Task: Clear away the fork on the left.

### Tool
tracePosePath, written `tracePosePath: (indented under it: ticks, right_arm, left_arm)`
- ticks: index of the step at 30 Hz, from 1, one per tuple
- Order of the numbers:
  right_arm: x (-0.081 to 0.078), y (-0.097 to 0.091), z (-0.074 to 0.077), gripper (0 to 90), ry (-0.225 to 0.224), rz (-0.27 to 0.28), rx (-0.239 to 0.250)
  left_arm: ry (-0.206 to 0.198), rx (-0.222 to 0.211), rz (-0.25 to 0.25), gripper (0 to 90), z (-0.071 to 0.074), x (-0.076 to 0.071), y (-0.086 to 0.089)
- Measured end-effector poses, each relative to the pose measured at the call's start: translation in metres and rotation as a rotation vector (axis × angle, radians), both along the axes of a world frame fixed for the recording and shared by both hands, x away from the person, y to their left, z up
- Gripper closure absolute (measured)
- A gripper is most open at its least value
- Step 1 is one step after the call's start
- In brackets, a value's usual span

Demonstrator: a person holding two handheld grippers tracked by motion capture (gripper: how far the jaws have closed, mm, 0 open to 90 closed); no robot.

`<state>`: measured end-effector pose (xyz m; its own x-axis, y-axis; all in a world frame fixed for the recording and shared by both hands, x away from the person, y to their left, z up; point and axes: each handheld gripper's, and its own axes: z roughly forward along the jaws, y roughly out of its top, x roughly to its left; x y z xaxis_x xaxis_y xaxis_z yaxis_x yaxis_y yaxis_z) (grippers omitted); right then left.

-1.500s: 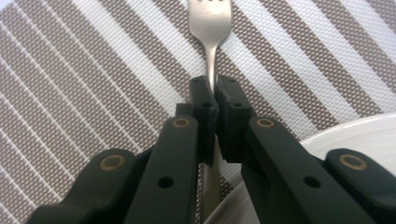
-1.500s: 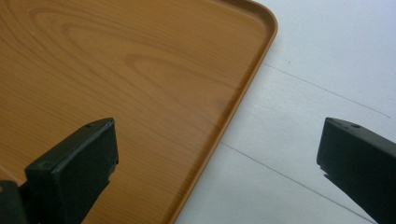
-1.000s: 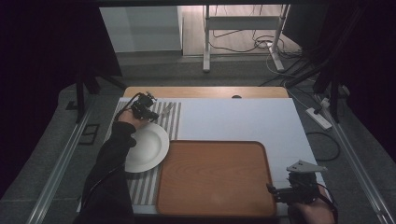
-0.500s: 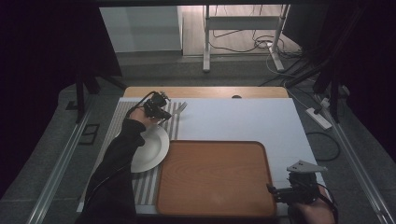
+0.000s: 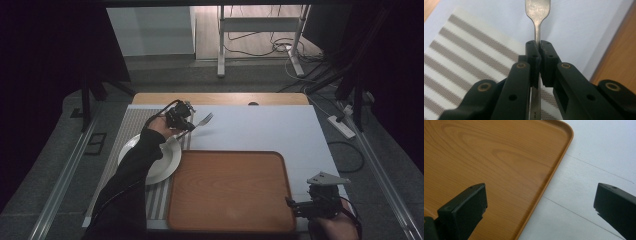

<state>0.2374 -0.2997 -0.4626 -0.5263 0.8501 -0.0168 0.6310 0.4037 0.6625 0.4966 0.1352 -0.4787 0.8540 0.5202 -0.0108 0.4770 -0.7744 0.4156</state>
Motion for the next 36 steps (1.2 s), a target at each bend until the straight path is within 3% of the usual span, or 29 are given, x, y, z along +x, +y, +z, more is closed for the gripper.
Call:
tracePosePath:
  ticks: [10,17,36]
  right_arm:
    - [0.0,0.0,0.0,0.0,0.001,0.004,-0.001]
    - [0.0,0.001,0.0,0.0,0.001,0.006,-0.008]
    - [-0.001,0.001,0.0,0.0,-0.003,0.01,-0.008]
  left_arm:
    - [0.004,0.026,-0.052,86.2,0.008,-0.013,-0.028]
    - [0.011,0.02,-0.069,86.2,0.015,-0.025,-0.04]
    - [0.076,0.003,-0.028,86.2,0.01,-0.075,-0.061]
